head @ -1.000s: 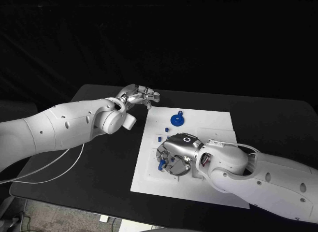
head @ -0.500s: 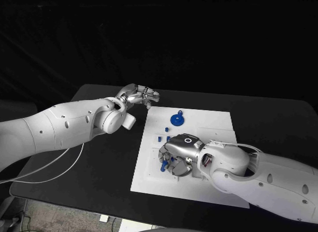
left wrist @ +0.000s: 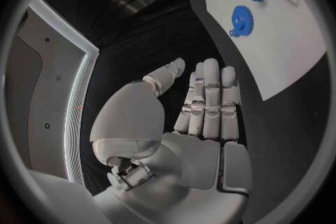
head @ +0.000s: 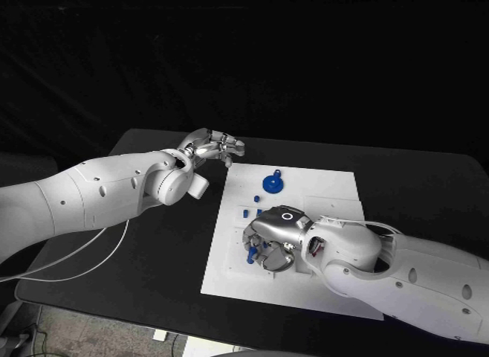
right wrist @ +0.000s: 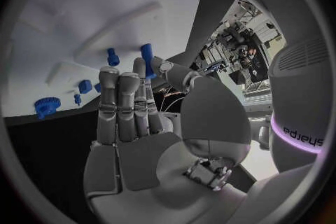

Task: Assemble the parts on the task board

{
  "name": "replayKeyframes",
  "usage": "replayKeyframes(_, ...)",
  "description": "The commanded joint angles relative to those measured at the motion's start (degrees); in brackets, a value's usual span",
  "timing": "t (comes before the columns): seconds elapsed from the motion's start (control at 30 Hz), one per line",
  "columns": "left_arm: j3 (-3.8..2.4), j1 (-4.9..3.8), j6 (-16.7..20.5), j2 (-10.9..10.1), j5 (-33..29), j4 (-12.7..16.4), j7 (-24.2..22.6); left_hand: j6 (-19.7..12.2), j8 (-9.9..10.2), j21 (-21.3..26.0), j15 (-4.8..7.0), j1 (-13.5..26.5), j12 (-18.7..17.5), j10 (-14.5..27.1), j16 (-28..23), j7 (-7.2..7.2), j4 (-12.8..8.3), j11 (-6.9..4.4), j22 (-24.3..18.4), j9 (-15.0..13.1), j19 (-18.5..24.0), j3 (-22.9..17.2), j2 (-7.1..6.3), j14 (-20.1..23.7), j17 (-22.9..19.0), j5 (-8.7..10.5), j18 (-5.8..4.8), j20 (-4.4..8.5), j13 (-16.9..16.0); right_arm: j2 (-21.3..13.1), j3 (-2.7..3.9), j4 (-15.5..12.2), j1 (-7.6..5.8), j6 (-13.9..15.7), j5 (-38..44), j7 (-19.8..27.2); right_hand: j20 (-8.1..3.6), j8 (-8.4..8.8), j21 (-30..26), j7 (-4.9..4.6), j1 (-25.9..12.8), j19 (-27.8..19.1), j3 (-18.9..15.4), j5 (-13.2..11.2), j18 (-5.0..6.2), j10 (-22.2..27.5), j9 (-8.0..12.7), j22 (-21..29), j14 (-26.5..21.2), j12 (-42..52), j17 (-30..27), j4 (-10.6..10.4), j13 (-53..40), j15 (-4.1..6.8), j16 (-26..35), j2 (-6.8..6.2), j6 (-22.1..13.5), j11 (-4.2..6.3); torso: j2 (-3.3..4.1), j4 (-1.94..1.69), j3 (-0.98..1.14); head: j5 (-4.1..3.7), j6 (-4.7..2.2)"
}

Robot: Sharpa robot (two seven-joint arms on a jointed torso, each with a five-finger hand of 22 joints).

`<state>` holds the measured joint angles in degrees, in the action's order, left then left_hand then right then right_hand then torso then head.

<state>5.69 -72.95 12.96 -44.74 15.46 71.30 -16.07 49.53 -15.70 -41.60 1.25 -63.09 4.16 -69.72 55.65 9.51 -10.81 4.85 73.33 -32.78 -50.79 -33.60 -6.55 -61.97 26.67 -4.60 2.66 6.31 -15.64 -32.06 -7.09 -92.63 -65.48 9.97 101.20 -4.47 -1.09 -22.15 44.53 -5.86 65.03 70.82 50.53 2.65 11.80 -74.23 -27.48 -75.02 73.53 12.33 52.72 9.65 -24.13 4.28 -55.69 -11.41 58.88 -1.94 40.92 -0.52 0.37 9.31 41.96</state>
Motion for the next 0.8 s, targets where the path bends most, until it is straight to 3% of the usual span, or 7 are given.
replayKeyframes(0.03, -0.03, -0.07, -0.5, 0.0, 0.2, 0.2, -0.6, -0.4, -0.3, 0.3, -0.37, 0.1, 0.1, 0.0, -0.4, -0.14, 0.3, 0.49, 0.1, -0.1, -0.1, 0.1, -0.35, 0.0, 0.1, 0.26, 0.83, 0.19, -0.1, 0.5, -0.09, 0.2, 0.0, -1.2, 0.8, -0.5, -0.22, -0.28, 0.3, 0.08, -0.2, -0.3, 0.2, 0.3, 3.2, 0.3, -3.6, -1.1, -0.1, 0.3, 0.1, 0.3, 0.0, 0.38, -0.2, 0.34, 0.4, 0.31, -0.01, 0.05, -0.05, -0.01, -0.01)
replayKeyframes(0.3, -0.03, -0.07, -0.5, 0.0, 0.2, 0.2, -0.6, -0.4, -0.4, 0.3, -0.37, 0.1, 0.1, 0.0, -0.4, -0.14, 0.3, 0.49, 0.1, -0.1, -0.1, 0.1, -0.36, 0.0, 0.1, 0.26, 0.83, 0.19, -0.1, 1.4, -1.45, 0.8, 0.0, -2.6, 0.4, -0.1, -0.03, 0.02, 0.4, 0.03, -0.9, -0.6, 0.1, 1.1, 3.2, 0.6, -3.7, -1.1, -0.3, 0.1, 0.1, 0.6, -0.2, 0.25, 0.0, 0.21, 0.4, 0.19, 0.01, -0.04, 0.0, -0.03, 0.12)
replayKeyframes(0.37, -0.03, -0.07, -0.4, 0.0, 0.2, 0.2, -0.6, -0.4, -0.4, 0.3, -0.37, 0.1, 0.1, 0.0, -0.4, -0.14, 0.3, 0.49, 0.1, -0.1, -0.1, 0.1, -0.37, 0.0, 0.1, 0.26, 0.83, 0.19, -0.1, 1.4, -1.58, 0.9, 0.01, -2.6, 0.2, 0.1, 0.05, 0.24, 0.7, 0.02, -1.5, -0.8, -0.6, 3.4, 3.2, 0.6, -3.9, -1.1, -0.3, 0.1, 0.2, 1.2, -0.5, 0.21, 0.0, 0.18, 0.5, 0.17, 0.01, -0.04, -0.01, -0.04, 0.15)
replayKeyframes(0.47, -0.03, -0.07, -0.5, 0.0, 0.2, 0.2, -0.6, -0.4, -0.4, 0.3, -0.37, 0.1, 0.1, 0.0, -0.4, -0.14, 0.3, 0.49, 0.1, -0.1, -0.1, 0.1, -0.37, 0.0, 0.1, 0.27, 0.84, 0.19, -0.1, 1.3, -1.66, 0.9, 0.02, -2.9, 0.1, 0.3, 0.05, 0.64, 1.1, 0.09, -3.0, -1.0, -3.4, 9.3, 3.2, 0.8, -4.3, -1.0, -0.3, 0.0, 0.4, 2.6, -1.1, 0.27, 0.0, 0.08, 0.7, 0.09, 0.02, 0.01, -0.01, 0.01, 0.26)
replayKeyframes(0.53, -0.03, -0.07, -0.5, 0.0, 0.2, 0.2, -0.6, -0.4, -0.4, 0.3, -0.37, 0.1, 0.1, 0.0, -0.4, -0.14, 0.3, 0.49, 0.1, -0.1, -0.1, 0.1, -0.38, 0.0, 0.1, 0.27, 0.84, 0.19, -0.1, 1.2, -1.67, 0.9, 0.02, -2.7, -0.2, 0.3, 0.04, 0.81, 1.2, 0.11, -3.6, -1.1, -4.8, 11.2, 3.2, 0.8, -4.4, -1.0, -0.4, 0.0, 0.5, 3.0, -1.3, 0.23, 0.0, 0.06, 0.7, 0.12, 0.0, 0.04, 0.02, 0.05, 0.28)
replayKeyframes(0.8, -0.03, -0.07, -0.5, 0.0, 0.2, 0.2, -0.6, -0.4, -0.4, 0.3, -0.37, 0.1, 0.1, 0.0, -0.4, -0.14, 0.3, 0.49, 0.1, -0.1, -0.1, 0.1, -0.38, 0.0, 0.1, 0.27, 0.83, 0.19, -0.1, 1.0, -1.68, 1.1, 0.01, 0.0, -1.3, 0.0, 0.13, 2.2, 0.9, -0.5, -5.4, -1.8, -8.9, 13.2, 3.2, 2.2, -4.4, -0.7, -0.8, -0.9, 0.2, 4.0, -1.4, -0.27, 0.6, -1.52, -0.7, -0.33, 0.0, 0.03, 0.06, 0.04, 0.25)
